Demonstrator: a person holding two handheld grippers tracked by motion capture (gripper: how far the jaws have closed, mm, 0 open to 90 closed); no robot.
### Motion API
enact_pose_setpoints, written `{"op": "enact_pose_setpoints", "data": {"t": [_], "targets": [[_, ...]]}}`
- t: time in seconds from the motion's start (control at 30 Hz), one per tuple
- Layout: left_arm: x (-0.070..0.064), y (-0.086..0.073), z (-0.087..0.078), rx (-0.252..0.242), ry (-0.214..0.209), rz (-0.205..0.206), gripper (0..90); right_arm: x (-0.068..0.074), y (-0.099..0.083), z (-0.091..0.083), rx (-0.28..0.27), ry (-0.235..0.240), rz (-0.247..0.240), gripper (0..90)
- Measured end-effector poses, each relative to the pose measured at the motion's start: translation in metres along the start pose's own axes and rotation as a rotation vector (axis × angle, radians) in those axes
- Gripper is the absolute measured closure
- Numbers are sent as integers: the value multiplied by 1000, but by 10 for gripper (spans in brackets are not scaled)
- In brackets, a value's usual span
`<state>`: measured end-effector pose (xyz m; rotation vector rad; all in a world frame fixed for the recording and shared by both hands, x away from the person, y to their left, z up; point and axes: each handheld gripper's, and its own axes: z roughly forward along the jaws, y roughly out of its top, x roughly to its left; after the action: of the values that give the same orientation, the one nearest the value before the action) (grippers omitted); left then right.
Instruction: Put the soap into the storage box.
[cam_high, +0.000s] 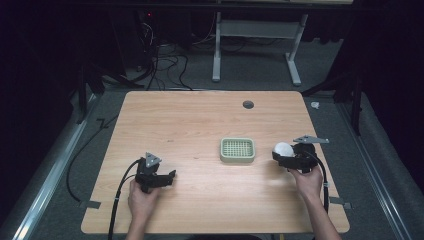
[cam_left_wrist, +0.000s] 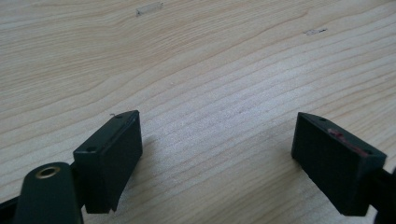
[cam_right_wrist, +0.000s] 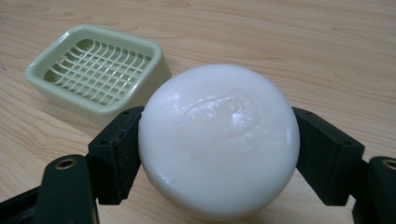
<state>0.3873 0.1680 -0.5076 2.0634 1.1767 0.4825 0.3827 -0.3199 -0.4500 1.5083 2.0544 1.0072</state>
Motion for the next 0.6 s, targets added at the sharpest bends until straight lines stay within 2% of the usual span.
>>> {"op": "enact_pose_setpoints", "data": {"t": [0.6], "targets": [[0, 0, 0, 0, 0, 0, 168, 17, 12, -8, -24, 52, -33, 243]]}}
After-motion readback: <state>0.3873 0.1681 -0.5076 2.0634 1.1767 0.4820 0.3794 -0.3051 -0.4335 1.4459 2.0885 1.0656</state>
